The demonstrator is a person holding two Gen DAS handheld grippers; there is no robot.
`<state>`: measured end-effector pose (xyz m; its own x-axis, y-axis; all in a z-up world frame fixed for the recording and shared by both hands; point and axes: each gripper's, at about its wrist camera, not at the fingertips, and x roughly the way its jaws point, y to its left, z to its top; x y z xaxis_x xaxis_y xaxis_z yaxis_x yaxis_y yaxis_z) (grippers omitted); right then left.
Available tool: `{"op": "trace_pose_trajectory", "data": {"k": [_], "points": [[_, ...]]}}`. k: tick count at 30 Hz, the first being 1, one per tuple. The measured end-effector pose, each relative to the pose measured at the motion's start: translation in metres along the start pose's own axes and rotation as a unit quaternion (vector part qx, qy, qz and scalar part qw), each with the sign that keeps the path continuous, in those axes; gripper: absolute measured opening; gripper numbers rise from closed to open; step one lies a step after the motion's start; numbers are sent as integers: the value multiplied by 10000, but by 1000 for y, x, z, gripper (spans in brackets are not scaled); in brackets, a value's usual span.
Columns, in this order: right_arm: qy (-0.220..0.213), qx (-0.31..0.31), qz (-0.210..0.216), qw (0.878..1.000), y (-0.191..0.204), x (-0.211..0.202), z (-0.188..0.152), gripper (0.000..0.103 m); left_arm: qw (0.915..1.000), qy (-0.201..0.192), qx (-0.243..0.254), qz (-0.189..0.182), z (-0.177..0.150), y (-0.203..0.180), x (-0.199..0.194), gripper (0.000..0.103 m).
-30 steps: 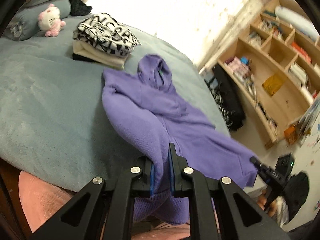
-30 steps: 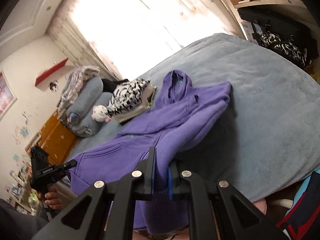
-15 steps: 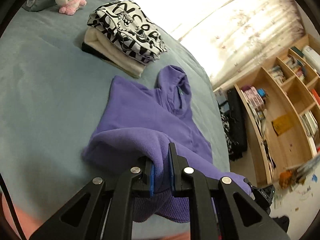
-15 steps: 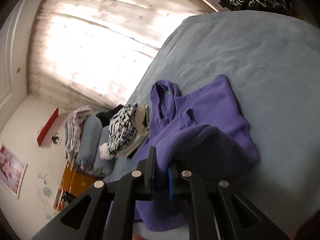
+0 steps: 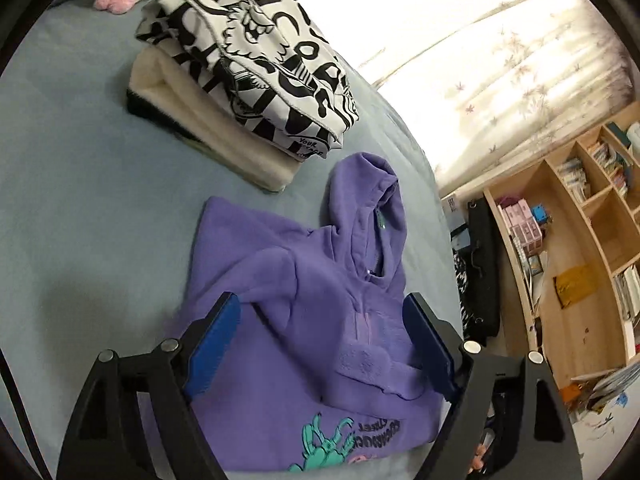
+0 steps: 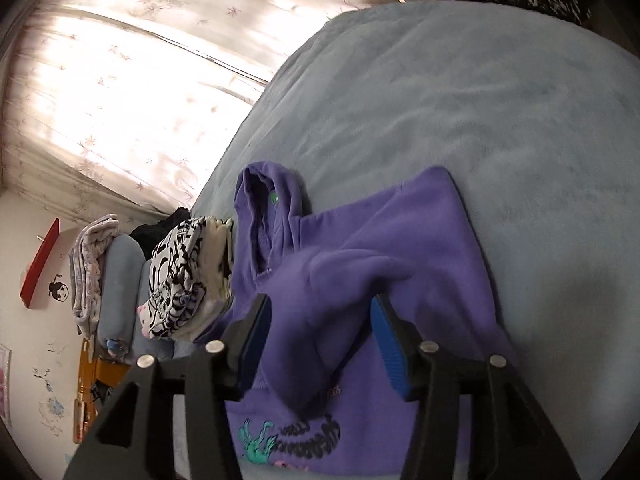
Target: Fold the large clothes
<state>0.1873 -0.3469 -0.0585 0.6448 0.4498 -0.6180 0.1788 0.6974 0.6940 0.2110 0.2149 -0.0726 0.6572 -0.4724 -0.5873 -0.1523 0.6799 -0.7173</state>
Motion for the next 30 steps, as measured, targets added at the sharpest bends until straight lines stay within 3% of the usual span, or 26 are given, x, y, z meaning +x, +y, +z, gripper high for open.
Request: {"op": "trace_pose_trajectory", "data": {"k": [7,11,16,19,24,28,29,30], "points": [[-20,-787,-651,9948,3,19,8,54,9955,194,678,640,5,1,31,82],[155,-1569,-1165,9806,7,38,10,54,9815,316,1563,1057,3,-4,50,82],[529,-2385,-1557,9571,11,68,10,54,9483,614,2678,1591,0,-16,84,82],[651,-2584,-1601,9504,13,79,15,54,9233,817,3327,1734,-4,-29,101,82],[865,-2873,-1652,9395,14,95,20,54,8886,1192,3970,1963,-7,-40,132,82],[919,-3205,-1702,9273,20,106,16,53,8714,1359,4237,2063,-7,-44,151,81],[845,-3291,-1726,9245,23,106,14,48,8698,1348,4266,2082,-7,-44,154,76],[788,-3374,-1757,9215,25,106,12,35,8706,1354,4247,2080,-5,-44,156,62]]}}
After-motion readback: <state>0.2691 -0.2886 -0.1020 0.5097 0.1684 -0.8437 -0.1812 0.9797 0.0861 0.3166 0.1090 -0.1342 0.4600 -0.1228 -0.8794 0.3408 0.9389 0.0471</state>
